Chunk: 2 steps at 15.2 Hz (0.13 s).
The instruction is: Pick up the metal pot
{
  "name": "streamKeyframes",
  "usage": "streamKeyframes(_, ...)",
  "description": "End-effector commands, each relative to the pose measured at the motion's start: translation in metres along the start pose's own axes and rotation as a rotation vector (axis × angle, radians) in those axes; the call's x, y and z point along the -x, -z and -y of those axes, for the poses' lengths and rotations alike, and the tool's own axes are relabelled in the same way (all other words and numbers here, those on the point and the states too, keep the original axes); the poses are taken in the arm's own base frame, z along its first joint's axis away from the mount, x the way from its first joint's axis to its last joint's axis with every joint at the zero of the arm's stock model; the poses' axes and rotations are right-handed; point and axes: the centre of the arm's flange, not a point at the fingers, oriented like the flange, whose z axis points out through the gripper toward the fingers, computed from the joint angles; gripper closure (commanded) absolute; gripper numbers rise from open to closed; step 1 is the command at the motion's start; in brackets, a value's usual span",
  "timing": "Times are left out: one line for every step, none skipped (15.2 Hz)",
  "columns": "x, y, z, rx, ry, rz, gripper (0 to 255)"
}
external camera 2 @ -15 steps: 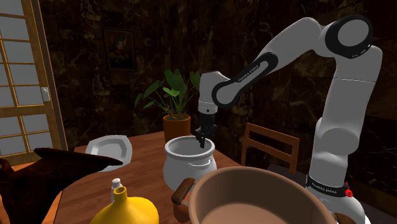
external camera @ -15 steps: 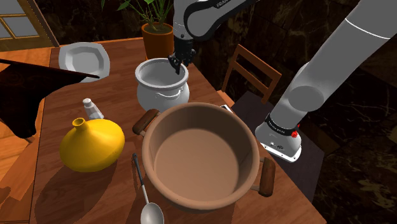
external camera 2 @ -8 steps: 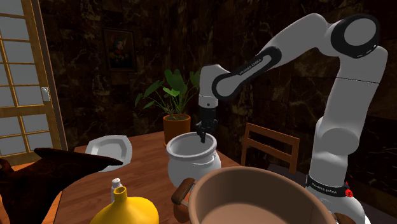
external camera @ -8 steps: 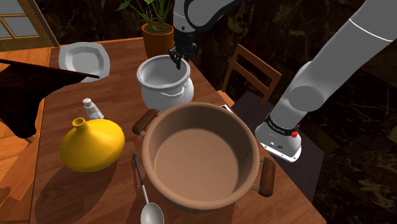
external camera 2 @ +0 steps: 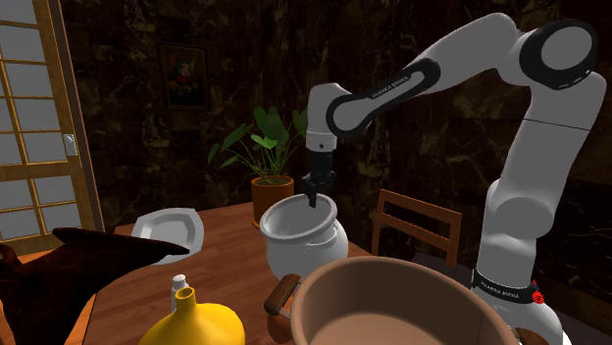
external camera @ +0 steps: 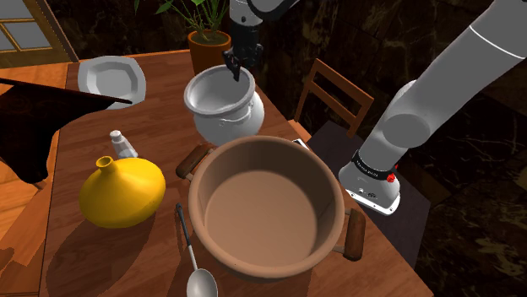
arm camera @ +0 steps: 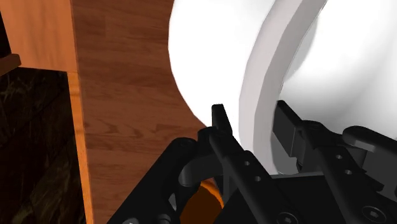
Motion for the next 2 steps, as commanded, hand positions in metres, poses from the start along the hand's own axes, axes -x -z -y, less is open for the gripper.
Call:
streamKeyframes(-0.0018,0.0106,0.0005,-0.004,-0.001,-0.008,255)
streamKeyframes(-0.0018,0.0105,0.0005,-0.004,-0.001,-0.008,255)
